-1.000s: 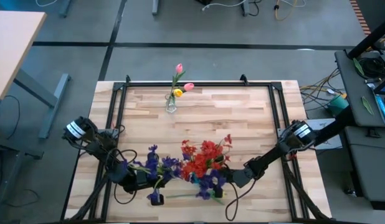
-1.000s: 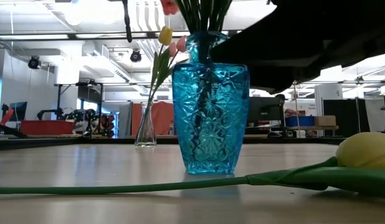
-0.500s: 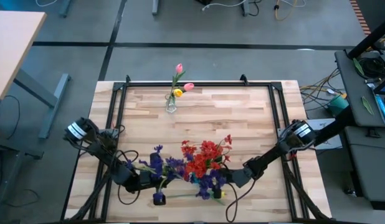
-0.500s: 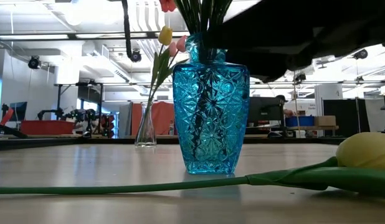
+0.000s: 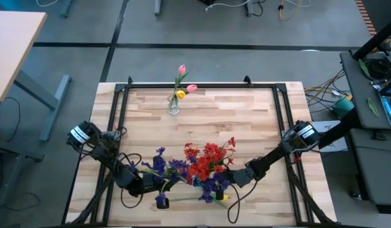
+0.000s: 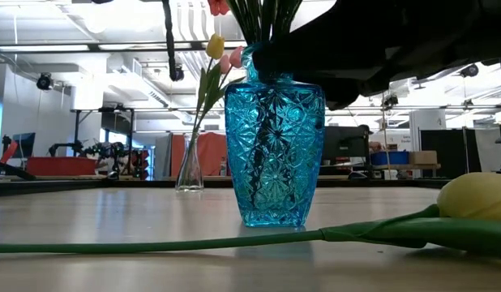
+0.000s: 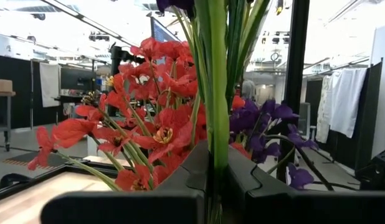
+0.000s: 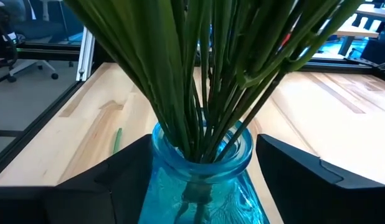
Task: Sort flowers into vase by color
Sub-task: Put the violet flowers into the blue vase
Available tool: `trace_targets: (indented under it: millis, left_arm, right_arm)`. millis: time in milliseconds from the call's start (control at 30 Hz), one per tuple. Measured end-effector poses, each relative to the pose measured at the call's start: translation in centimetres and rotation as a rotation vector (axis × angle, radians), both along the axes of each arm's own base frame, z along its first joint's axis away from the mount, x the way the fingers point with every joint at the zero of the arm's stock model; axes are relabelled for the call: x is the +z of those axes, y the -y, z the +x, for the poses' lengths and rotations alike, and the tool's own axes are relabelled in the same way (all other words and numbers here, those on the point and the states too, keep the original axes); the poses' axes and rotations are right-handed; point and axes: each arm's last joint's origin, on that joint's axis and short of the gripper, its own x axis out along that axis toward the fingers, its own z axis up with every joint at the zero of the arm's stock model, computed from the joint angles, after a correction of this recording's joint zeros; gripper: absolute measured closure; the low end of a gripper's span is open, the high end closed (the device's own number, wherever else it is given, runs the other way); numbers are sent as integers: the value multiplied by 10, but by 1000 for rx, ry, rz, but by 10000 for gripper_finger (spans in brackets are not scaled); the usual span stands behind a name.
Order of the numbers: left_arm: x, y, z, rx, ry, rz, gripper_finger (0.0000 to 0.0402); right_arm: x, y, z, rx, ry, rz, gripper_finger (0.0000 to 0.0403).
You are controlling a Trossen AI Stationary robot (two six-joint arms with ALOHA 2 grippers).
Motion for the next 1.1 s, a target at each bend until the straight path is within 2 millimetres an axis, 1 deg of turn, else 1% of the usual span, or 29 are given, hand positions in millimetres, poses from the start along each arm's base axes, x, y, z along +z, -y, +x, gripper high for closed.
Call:
trace_targets:
  millis: [133, 300, 400, 467, 633, 700, 867, 1100]
  left_arm:
    - [2, 1, 1, 1, 4, 4, 401]
    - [20, 6, 7, -19, 60, 66, 401]
    - [29, 5, 15, 6, 81, 89, 401]
    - [31, 2, 20, 3, 96, 94, 401]
    - [28, -9, 28, 14, 103, 60, 401]
    - [27, -12, 30, -10, 113, 55, 401]
    - [26, -16, 32, -29, 125, 55, 401]
    - [15, -17, 38, -17, 98, 76, 401]
  right_arm:
    - [0, 0, 0, 2, 0, 0, 163]
    - [0, -1, 0, 18, -3, -2, 195]
    - [-1, -1, 0, 22, -6, -6, 207]
    - [-1, -1, 0, 21, -7, -3, 212]
    - [-1, -1, 0, 20, -6, -2, 215]
    - [-1, -1, 0, 19, -6, 1, 216]
    - [-1, 0, 0, 17, -8, 0, 216]
    - [-1, 0, 0, 16, -9, 2, 216]
